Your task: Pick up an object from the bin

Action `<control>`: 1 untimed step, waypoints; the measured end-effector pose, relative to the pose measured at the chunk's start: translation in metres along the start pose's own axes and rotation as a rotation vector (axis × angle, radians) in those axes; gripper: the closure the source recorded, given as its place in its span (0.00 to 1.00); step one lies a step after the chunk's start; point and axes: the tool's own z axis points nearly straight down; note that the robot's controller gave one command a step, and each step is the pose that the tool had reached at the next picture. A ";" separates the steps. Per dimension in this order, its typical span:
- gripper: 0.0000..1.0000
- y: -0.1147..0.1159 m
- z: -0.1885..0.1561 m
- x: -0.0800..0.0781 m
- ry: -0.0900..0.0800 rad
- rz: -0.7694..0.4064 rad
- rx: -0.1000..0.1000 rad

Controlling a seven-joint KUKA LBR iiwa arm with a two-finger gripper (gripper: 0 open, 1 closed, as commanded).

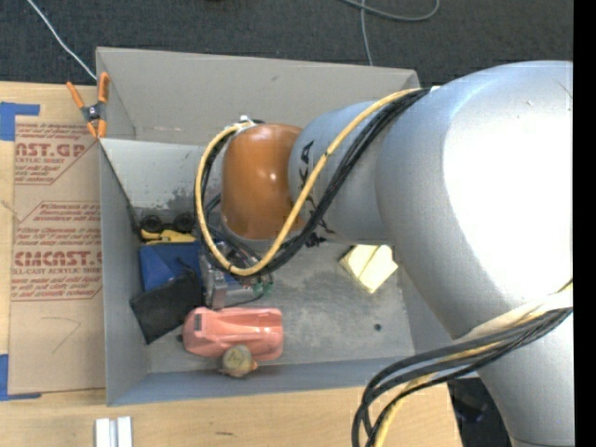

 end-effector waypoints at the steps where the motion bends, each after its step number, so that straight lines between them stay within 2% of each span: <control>1: 1.00 -0.015 -0.002 0.021 -0.020 0.111 -0.008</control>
Offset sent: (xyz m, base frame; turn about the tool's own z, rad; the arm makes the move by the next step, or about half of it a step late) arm -0.0420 -0.0160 -0.0025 -0.1146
